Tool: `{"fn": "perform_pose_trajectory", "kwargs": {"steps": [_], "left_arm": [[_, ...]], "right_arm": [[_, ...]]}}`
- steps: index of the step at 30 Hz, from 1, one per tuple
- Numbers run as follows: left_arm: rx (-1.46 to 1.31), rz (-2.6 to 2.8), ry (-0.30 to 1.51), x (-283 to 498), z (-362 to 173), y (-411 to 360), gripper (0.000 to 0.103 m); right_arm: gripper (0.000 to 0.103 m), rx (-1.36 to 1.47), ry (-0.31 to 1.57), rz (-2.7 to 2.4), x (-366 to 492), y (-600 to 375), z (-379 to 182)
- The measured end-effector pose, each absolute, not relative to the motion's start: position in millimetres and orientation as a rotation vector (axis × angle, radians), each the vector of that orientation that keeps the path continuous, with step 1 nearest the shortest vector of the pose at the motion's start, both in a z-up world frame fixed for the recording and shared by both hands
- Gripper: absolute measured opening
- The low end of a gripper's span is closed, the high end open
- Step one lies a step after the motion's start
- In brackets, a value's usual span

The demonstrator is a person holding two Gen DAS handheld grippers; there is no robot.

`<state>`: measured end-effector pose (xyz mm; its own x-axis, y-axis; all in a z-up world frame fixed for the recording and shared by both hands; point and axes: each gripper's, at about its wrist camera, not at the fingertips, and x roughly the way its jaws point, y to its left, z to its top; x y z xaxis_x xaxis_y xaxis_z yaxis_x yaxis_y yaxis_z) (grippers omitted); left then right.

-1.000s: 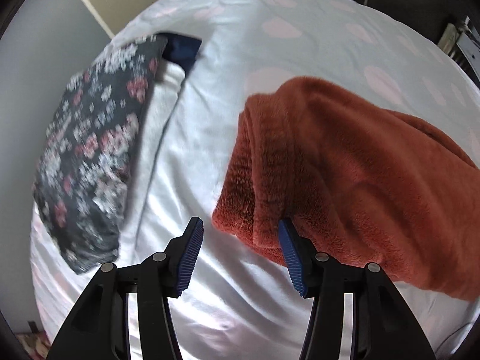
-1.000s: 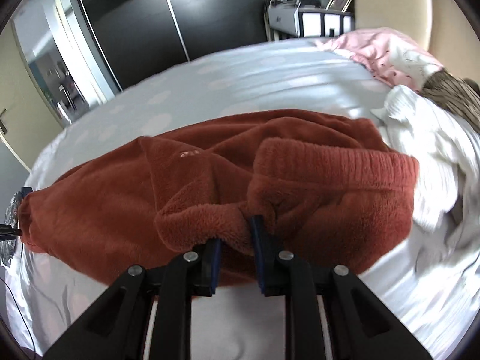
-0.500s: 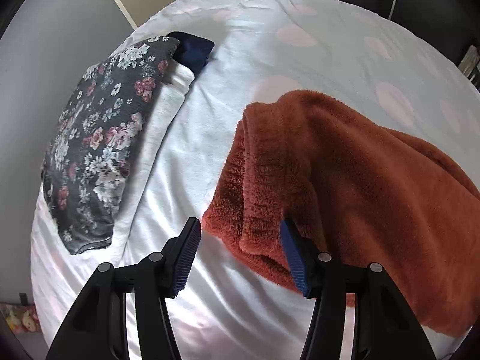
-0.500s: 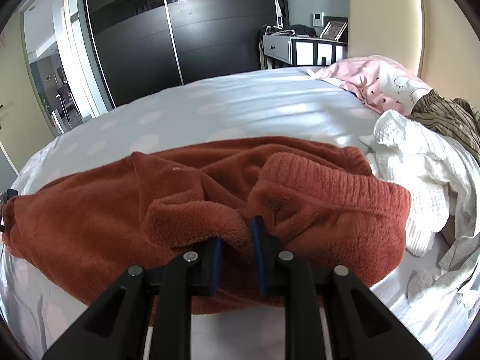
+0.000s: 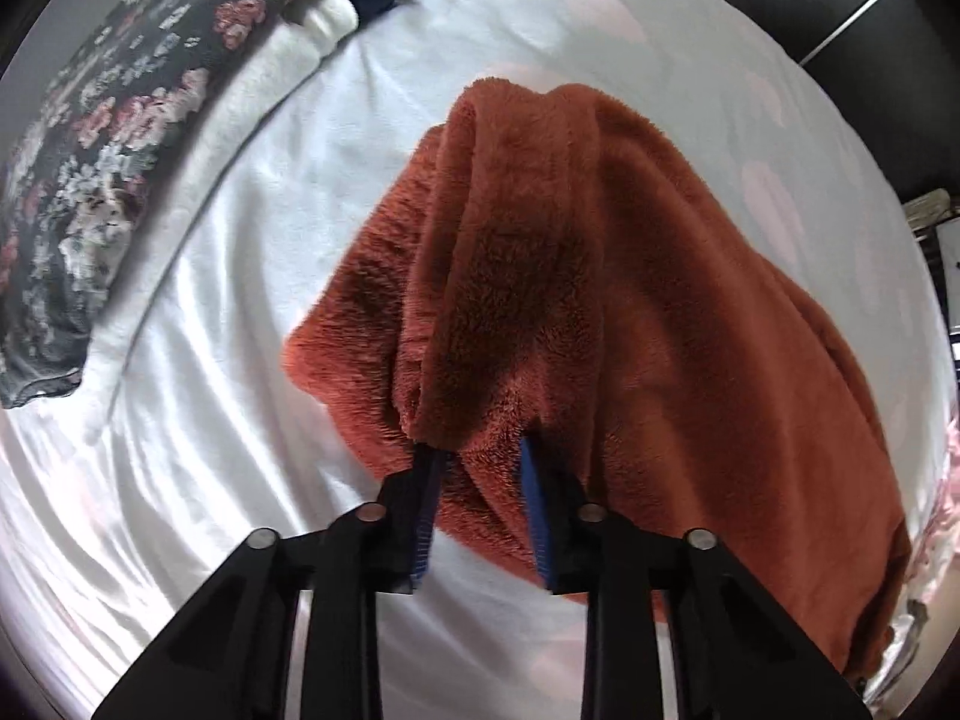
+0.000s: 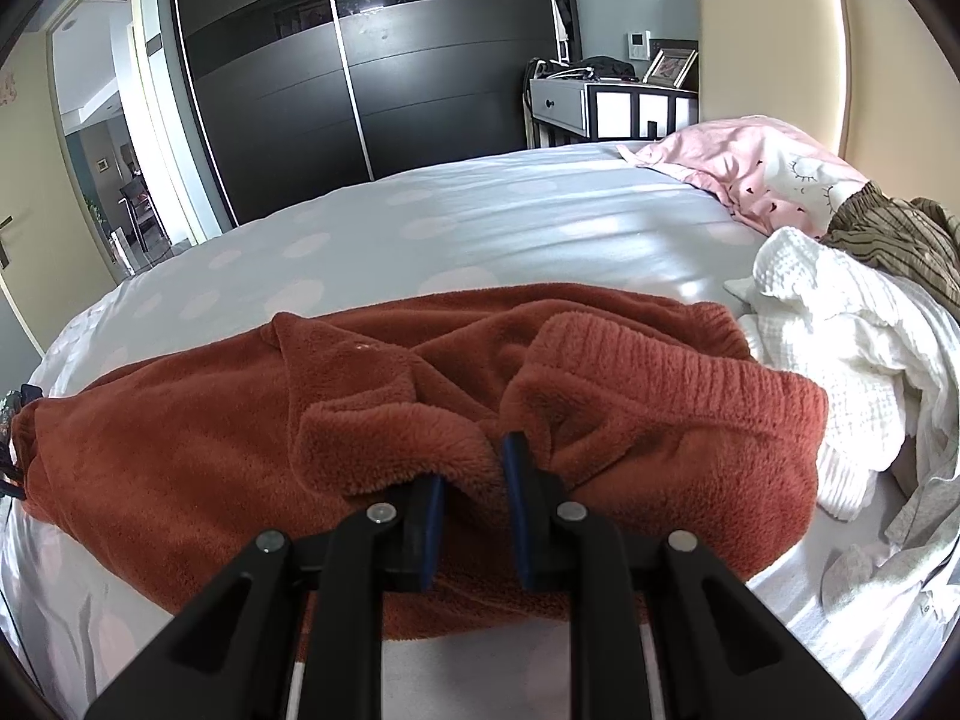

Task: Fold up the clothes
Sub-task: 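Lower the folded trousers onto the bed and open the left gripper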

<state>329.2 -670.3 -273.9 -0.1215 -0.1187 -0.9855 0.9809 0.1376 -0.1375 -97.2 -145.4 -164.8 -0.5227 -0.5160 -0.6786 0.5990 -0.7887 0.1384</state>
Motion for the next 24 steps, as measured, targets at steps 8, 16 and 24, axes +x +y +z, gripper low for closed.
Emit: {"fn": "perform_pose_trajectory", "kwargs": {"steps": [8,16,24], "left_arm": [[0.805,-1.170,1.425,351,-289,-673,0.037],[0.774,-1.170,1.315,344,-255,-678,0.014],[0.890,-1.106,1.196,365,-246,-687,0.014]], "right_arm": [[0.019,0.970,0.156,-2.279,-99,-149,-168],[0.019,0.958,0.174,-2.277,-101,-151,-171],[0.019,0.942,0.175,-2.282,-104,-154,-173]]}}
